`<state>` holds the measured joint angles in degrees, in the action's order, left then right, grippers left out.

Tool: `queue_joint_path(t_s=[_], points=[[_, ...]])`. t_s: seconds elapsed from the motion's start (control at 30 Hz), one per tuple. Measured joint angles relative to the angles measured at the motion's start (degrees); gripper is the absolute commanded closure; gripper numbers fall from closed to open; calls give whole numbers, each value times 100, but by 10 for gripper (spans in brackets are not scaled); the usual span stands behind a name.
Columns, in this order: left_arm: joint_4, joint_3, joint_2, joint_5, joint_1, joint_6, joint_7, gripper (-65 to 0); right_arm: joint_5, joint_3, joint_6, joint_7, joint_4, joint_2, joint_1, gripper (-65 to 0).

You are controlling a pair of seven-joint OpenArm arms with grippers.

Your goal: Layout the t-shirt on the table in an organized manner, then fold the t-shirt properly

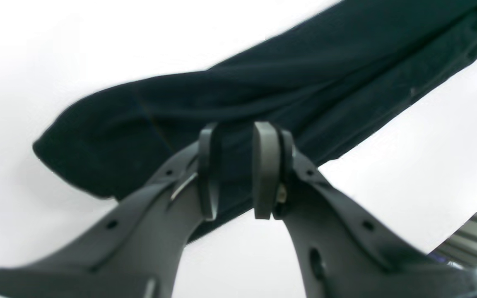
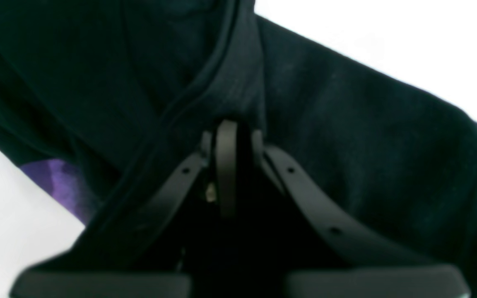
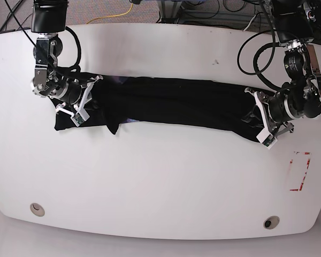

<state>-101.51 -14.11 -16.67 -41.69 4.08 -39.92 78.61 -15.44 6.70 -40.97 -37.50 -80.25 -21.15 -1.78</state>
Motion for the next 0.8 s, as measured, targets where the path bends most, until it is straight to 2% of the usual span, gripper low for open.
queue_joint_path(t_s=[0.17, 0.2, 0.37, 0.53, 0.8], points=[[0, -181, -13, 17, -9, -2, 24, -289, 0, 0, 0, 0, 0, 0, 0, -43], [0, -271, -4, -39, -9, -2, 24, -339, 0, 0, 0, 0, 0, 2, 0, -43], [48, -1220, -7, -225, 22, 0, -22, -450, -2, 2, 0, 0, 0, 2, 0, -43], [763, -2017, -94, -133, 199, 0, 26, -474, 4, 4, 0, -7, 0, 2, 7, -43], [2667, -2468, -378, -210, 841, -13, -101, -476, 2, 4, 0, -11, 0, 4, 11, -43]])
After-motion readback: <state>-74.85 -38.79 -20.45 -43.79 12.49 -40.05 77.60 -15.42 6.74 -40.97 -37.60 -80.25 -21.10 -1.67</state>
